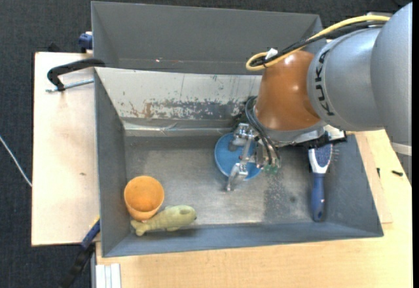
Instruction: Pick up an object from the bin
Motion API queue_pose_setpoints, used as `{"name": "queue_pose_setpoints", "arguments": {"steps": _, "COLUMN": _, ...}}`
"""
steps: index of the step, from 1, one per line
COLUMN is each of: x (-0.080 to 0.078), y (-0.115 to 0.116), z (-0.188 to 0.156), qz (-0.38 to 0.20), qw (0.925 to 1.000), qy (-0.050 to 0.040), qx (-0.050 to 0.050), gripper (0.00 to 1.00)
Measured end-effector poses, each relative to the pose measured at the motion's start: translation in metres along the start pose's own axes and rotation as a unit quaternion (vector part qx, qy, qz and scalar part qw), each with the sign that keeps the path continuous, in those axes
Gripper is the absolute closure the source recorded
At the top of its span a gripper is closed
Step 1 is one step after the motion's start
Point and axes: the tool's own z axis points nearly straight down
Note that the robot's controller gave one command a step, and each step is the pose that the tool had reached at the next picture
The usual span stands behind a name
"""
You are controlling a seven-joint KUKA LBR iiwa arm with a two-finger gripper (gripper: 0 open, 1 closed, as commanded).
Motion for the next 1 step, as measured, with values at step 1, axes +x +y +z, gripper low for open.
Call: {"name": "queue_pose_setpoints", "arguments": {"steps": 1, "x": -0.0003, "y": 0.0009, "z": -0.0006, "qz": 0.0, "qw": 1.0, "qy": 0.0001, "qx": 0.0, "gripper": 0.0}}
